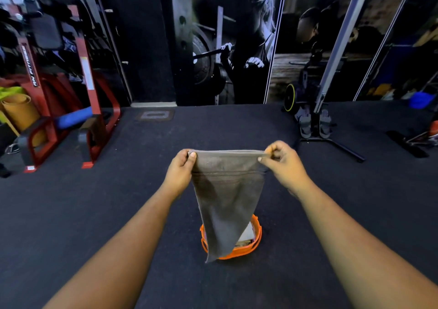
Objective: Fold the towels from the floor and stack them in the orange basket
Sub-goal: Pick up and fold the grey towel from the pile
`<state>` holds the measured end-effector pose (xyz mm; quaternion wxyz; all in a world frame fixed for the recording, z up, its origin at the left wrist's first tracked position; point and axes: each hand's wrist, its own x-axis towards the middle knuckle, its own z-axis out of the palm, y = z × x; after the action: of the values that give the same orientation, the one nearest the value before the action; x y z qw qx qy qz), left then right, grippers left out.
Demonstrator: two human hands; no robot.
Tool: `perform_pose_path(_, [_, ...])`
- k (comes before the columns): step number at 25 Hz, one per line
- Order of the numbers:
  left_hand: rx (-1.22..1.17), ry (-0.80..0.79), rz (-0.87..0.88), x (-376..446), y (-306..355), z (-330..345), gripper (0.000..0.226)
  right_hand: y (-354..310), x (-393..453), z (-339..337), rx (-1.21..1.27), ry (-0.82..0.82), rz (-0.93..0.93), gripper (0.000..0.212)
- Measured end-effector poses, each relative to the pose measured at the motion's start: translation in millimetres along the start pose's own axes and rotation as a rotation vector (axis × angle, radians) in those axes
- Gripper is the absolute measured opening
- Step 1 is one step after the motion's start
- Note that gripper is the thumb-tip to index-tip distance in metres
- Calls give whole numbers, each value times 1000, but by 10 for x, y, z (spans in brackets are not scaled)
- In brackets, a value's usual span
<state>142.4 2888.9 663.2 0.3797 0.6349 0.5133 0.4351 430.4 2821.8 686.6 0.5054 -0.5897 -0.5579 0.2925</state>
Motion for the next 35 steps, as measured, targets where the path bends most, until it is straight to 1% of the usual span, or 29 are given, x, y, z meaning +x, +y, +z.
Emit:
perform_pose_path(2, [-42,3,16,-34,131,24,25,-87,-10,5,321,42,-37,24])
perform_pose_path(4, [-72,2,42,-37,264,62,28,-118,-51,23,576,103,-34,32])
perform_pose_path(5, [-117,2,48,-40,347,97,29,-64,-88,46,612,86,-18,41])
perform_pose_path(6, [-190,-5,41,-55,441,141,30,44,-151,97,552,14,4,50])
perform_pose_path(7, [-287,-19,24,-74,550,193,31,154,-258,165,421,-101,47,55])
perform_pose_path(8, [-384,-36,5,-89,671,232,31,260,-392,249,296,-224,99,52])
perform_pose_path(9, [-461,-49,-19,-83,781,258,32,372,-492,327,216,-279,145,41])
perform_pose_path(10, [-523,-49,-55,-61,870,258,34,401,-559,389,239,-242,178,29])
perform_pose_path(11, [-611,-42,-93,-36,909,230,38,364,-578,434,317,-153,201,21])
perform_pose_path(12, [-720,-37,-146,-18,879,177,46,286,-550,459,398,-61,207,18])
perform_pose_path(13, [-844,-68,-208,-30,799,124,57,184,-497,461,462,4,207,17])
perform_pose_path(14, [-896,-124,-267,-80,648,100,71,69,-438,451,518,21,212,16])
perform_pose_path(15, [-868,-205,-340,-179,467,105,86,-40,-372,434,567,8,230,16])
perform_pose_path(16, [-755,-275,-406,-297,245,157,99,-149,-313,413,600,-23,258,16])
perform_pose_path(17, [-640,-355,-449,-446,46,217,108,-237,-258,398,625,-54,292,16])
perform_pose_path(18, [-562,-452,-468,-589,-131,277,108,-308,-215,382,648,-78,325,16])
perform_pose_path(19, [-523,-524,-465,-708,-219,330,100,-321,-157,370,671,-83,359,20])
perform_pose_path(20, [-504,-560,-439,-774,-261,367,86,-313,-111,350,702,-81,392,28])
perform_pose_path(22, [-468,-567,-376,-805,-163,396,55,-208,-48,297,813,-51,439,49])
perform_pose_path(24, [-498,-513,-309,-733,35,411,34,-20,-85,223,922,-82,429,78])
perform_pose_path(25, [-532,-466,-285,-676,123,430,29,111,-179,199,947,-140,400,91])
perform_pose_path(26, [-569,-404,-279,-610,196,460,26,238,-336,194,939,-216,388,100])
perform_pose_path(27, [-611,-341,-292,-551,299,476,25,343,-517,217,878,-285,406,101])
perform_pose_path(29, [-684,-246,-350,-433,418,485,23,507,-821,296,639,-381,448,91])
perform_pose_path(30, [-703,-258,-357,-387,412,469,23,564,-896,331,516,-361,441,84])
perform_pose_path(31, [-709,-301,-346,-376,389,430,23,596,-912,367,445,-287,407,74])
perform_pose_path(33, [-637,-450,-314,-438,190,373,30,484,-849,389,479,-145,326,40])
perform_pose_path(34, [-544,-503,-317,-475,29,362,32,397,-793,399,532,-106,302,29])
perform_pose_path(35, [-438,-520,-316,-514,-104,358,30,342,-729,408,556,-76,294,25])
